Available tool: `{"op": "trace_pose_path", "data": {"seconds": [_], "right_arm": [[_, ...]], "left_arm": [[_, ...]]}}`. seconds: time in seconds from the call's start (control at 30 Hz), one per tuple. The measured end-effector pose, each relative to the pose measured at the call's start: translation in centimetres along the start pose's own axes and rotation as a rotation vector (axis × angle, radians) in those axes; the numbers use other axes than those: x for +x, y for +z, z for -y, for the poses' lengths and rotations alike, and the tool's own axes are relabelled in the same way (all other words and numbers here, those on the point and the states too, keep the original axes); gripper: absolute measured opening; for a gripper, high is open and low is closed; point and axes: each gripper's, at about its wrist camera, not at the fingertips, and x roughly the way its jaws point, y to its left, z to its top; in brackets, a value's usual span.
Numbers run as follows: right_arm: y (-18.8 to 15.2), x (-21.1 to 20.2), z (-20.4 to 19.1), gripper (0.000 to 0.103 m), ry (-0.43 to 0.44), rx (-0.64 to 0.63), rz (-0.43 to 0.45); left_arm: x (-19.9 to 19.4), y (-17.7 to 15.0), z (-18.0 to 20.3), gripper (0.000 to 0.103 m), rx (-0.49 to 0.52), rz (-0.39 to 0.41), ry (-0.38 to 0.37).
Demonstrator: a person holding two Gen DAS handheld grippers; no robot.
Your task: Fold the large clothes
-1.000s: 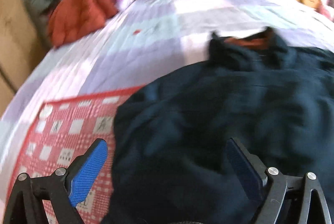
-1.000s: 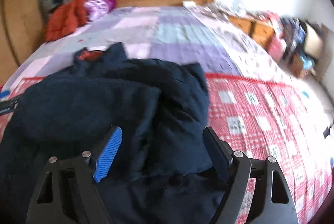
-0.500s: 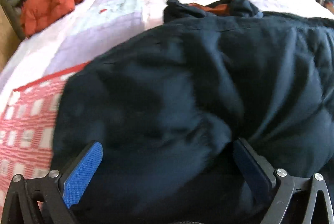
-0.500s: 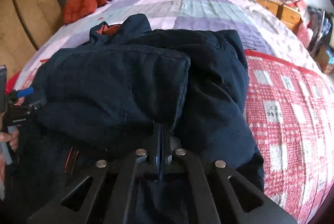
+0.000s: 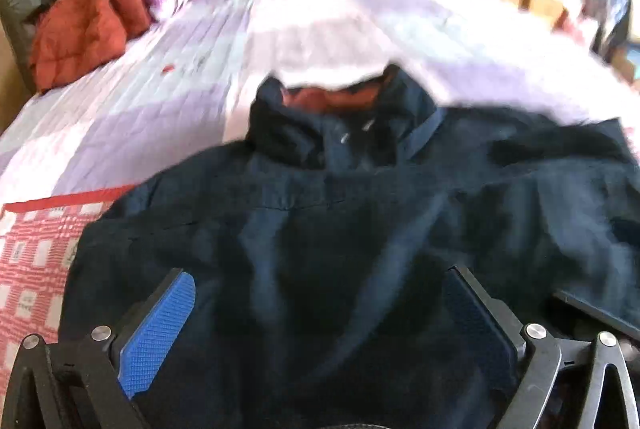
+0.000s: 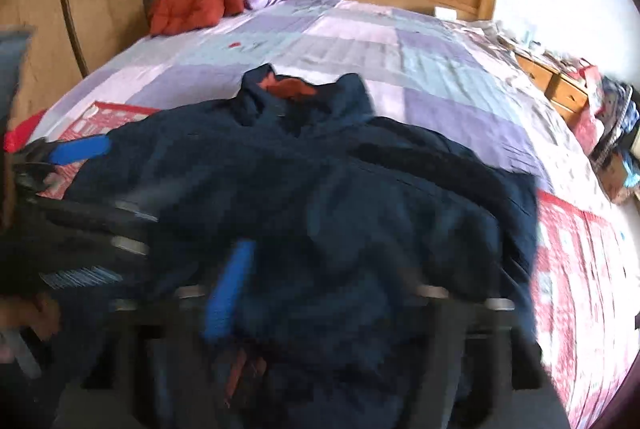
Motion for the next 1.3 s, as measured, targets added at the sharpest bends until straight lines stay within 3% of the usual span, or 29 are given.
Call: {"op": "trace_pose_path", "data": {"seconds": [0.07,0.1,0.2,0.27,0.3,0.37,0.47,0.67,0.8,0.9,1.13,1.3], "right_arm": [[0.3,1.6,0.6,0.075,-0.034,-0.002,-0.045],[0.1,2.8,2.1,0.074,-0.057,0.015,-0.094],[-1.4,2.5,7.2,0.074,-0.075,0.079,-0.092],[-2.3,1.7,9.8,0.052,-0.030,0.099,-0.091],[-2.7,1.5,10.4,0.049,-0.026,0.080,-0.096],[-3.4,1.1,11.2,0.068,-0.111,0.075,-0.120],[-4.4,0.8,13.2,0.069,-0.073,0.191,-0.113],[-4.1,-0.4,11.3,0.069,-0.146,0.132,-0.115],[-4.7,-3.4,8.0,0.069,-0.076,0.075,-0.053],[-6.5,-5.5,4.2,0.074,-0.037,0.014,-0.039],[-10.8,-10.3,0.8,0.076,-0.026,0.038,-0.034],[-15.8,-11.7,-1.9,0.076,0.068,0.037,-0.136]], "left_arm": [[2.8,-0.6,-0.4,0.103,0.021,-0.091,0.012],[3.0,-0.9,-1.0,0.103,0.021,-0.088,0.009],[2.5,-1.6,-3.5,0.103,0.004,-0.079,0.024],[2.3,-2.6,-5.8,0.103,-0.039,-0.088,0.040],[2.3,-3.1,-6.6,0.103,-0.060,-0.094,0.041],[2.1,-4.0,-8.6,0.103,-0.112,-0.114,0.042],[2.1,-4.6,-9.1,0.103,-0.083,-0.115,0.060],[0.8,-4.8,-8.9,0.103,-0.098,-0.127,0.090],[-2.2,-6.1,-7.1,0.103,-0.076,-0.098,0.059],[-4.4,-8.1,-5.2,0.103,-0.061,-0.100,0.041],[-8.8,-13.9,-0.9,0.103,0.007,-0.157,0.019],[-11.1,-17.8,1.0,0.103,0.063,-0.177,0.008]]}}
